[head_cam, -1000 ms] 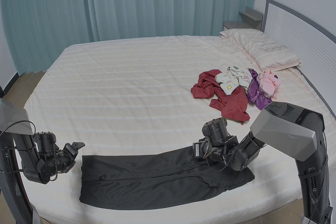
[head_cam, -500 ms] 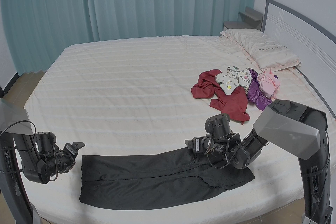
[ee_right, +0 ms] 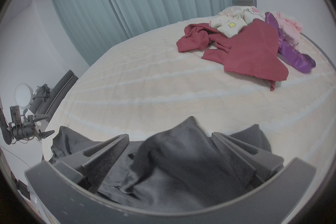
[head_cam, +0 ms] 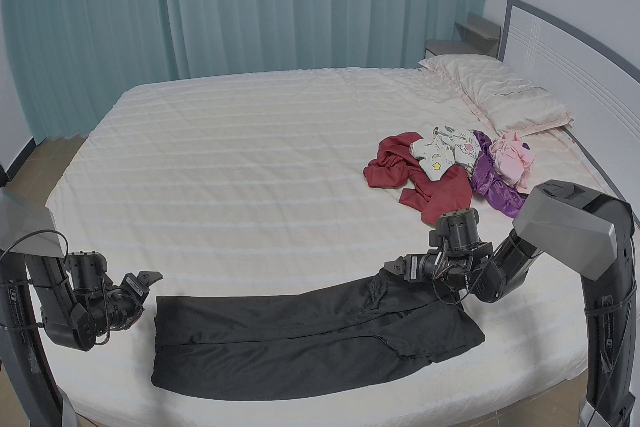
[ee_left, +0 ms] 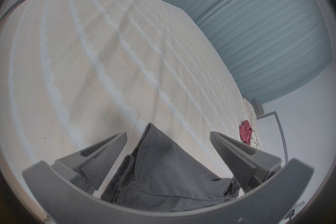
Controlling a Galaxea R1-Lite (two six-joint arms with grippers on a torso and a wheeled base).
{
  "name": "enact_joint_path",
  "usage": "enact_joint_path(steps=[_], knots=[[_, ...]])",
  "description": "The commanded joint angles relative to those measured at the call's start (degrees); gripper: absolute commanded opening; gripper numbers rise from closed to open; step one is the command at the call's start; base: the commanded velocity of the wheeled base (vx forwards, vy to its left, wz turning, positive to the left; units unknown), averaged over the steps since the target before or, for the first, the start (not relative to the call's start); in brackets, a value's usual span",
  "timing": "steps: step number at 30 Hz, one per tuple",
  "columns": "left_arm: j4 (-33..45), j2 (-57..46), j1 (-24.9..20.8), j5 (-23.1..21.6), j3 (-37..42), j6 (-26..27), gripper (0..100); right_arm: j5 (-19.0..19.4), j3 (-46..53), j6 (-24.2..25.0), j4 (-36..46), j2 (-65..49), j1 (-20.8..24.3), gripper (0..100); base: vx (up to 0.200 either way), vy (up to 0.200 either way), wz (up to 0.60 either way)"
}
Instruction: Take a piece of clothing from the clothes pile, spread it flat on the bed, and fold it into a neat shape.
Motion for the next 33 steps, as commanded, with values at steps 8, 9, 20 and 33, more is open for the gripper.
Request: enact_joint_path(steps=[8, 9, 20, 33], knots=[[0.0, 0.1, 0.0, 0.0, -0.1, 0.0, 100, 3.4, 1.0, 0.1, 0.0, 1.3, -2.1, 100, 0.0, 0.0, 0.0], [0.0, 0.2, 0.0, 0.0, -0.1, 0.0, 100, 3.6, 1.2, 0.2, -0.2, 1.3, -2.1, 0, 0.0, 0.0, 0.0], [0.0, 0.2, 0.0, 0.0, -0.1, 0.0, 100, 3.9, 3.6, 1.0, -0.8, -1.0, -4.4, 0, 0.0, 0.0, 0.0], [0.0, 0.1, 0.0, 0.0, -0.1, 0.0, 100, 4.4, 9.0, 2.6, -5.3, -5.2, -7.3, 0, 0.0, 0.0, 0.0]])
